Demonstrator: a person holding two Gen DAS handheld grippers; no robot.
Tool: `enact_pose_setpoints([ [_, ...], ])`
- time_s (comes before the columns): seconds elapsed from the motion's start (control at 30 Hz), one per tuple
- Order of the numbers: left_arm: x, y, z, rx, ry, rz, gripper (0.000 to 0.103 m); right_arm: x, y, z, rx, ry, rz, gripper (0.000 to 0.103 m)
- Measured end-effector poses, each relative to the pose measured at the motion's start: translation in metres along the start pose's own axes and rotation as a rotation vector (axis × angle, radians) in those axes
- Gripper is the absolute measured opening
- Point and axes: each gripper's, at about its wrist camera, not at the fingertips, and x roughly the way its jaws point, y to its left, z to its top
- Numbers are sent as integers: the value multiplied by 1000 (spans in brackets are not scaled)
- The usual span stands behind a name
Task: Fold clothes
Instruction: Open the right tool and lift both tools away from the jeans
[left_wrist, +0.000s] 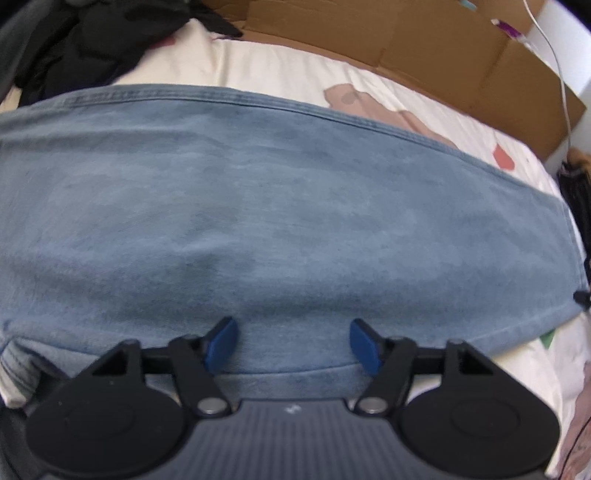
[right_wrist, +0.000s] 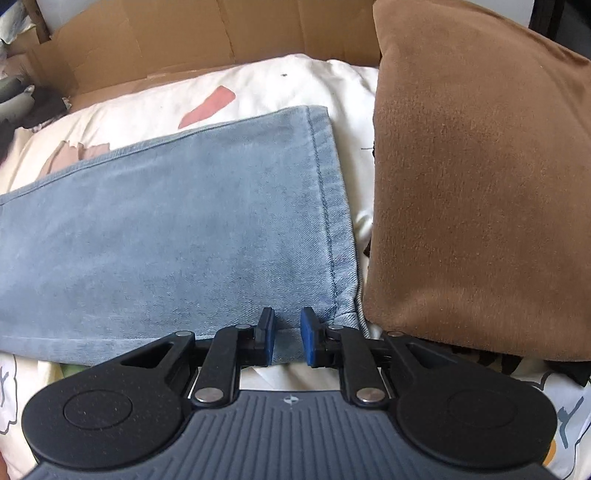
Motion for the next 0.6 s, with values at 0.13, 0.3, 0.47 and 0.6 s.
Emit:
enact_pose_setpoints([
  [0.13, -8, 5, 4, -39, 16, -8, 58, -5, 3, 3, -25, 29, -40, 22],
  [0.3, -38, 24, 16, -118, -6, -21, 56, -25, 7, 12, -6, 43, -21, 26],
  [0.47, -91, 35, 34, -116, -48, 12, 62, -61, 21, 22, -94, 53, -6, 33],
  [0.6, -158, 47, 54, -115, -136, 57, 71, -114, 26, 39, -62, 25, 17, 37],
])
